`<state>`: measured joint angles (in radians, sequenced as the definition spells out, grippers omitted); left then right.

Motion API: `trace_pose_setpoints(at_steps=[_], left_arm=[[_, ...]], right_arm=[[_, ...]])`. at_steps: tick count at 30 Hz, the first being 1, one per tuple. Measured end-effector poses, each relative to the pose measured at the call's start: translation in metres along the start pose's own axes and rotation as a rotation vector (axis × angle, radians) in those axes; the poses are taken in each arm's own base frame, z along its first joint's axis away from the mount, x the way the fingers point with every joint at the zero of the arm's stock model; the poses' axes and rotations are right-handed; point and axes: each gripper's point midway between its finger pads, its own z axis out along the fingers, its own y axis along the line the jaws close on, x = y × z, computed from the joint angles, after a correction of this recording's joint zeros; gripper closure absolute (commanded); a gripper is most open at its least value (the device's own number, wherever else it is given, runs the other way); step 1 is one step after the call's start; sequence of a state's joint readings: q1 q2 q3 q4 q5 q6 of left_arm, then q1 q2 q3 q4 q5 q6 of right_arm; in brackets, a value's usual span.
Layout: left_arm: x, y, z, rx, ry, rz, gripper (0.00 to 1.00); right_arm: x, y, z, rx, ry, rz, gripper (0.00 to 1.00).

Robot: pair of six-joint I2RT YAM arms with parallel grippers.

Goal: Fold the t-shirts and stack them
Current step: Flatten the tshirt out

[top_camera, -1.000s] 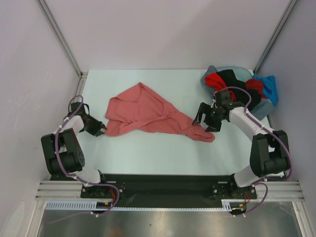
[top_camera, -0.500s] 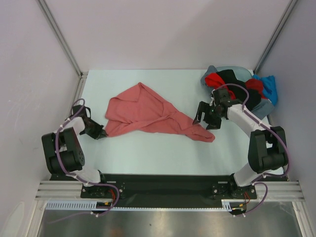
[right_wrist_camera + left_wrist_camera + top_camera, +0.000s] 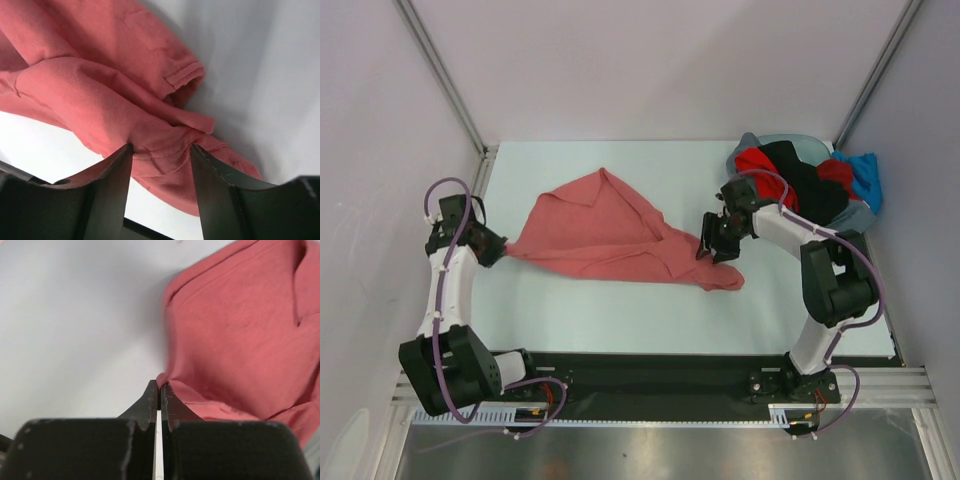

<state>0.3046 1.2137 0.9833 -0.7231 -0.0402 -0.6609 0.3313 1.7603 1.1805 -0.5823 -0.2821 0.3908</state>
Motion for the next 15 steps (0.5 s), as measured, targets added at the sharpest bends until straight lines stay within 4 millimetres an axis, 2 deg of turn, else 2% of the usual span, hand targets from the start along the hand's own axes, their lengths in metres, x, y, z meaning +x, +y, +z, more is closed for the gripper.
trace_pose_setpoints(at_steps=[3,4,8,9,11,13,15], left_arm=[[0.012,0.007,0.005,-0.017,0.042,0.010,1.00],[0.015,0.008,0.005,-0.020,0.055,0.012,1.00],[0.016,0.009,0.005,-0.022,0.059,0.022,1.00],[0.016,0.009,0.005,-0.022,0.059,0.026,1.00],[0.016,0.009,0.006,-0.020,0.060,0.028,1.00],[0.016,0.009,0.007,-0.021,0.063,0.035,0.99],[0.018,0.010,0.010,-0.029,0.073,0.037,1.00]], right_arm=[[0.000,0.002,0.002,-0.008,0.001,0.005,0.62],[-0.001,0.003,0.003,-0.011,-0.001,0.007,0.77],[-0.005,0.005,0.003,-0.009,-0.009,0.009,0.97],[-0.007,0.006,0.001,-0.006,-0.011,0.005,1.00],[-0.010,0.012,-0.004,0.006,-0.013,-0.017,1.00],[-0.013,0.022,-0.012,0.009,-0.019,-0.055,1.00],[-0.007,0.036,-0.022,0.000,-0.015,-0.103,1.00]])
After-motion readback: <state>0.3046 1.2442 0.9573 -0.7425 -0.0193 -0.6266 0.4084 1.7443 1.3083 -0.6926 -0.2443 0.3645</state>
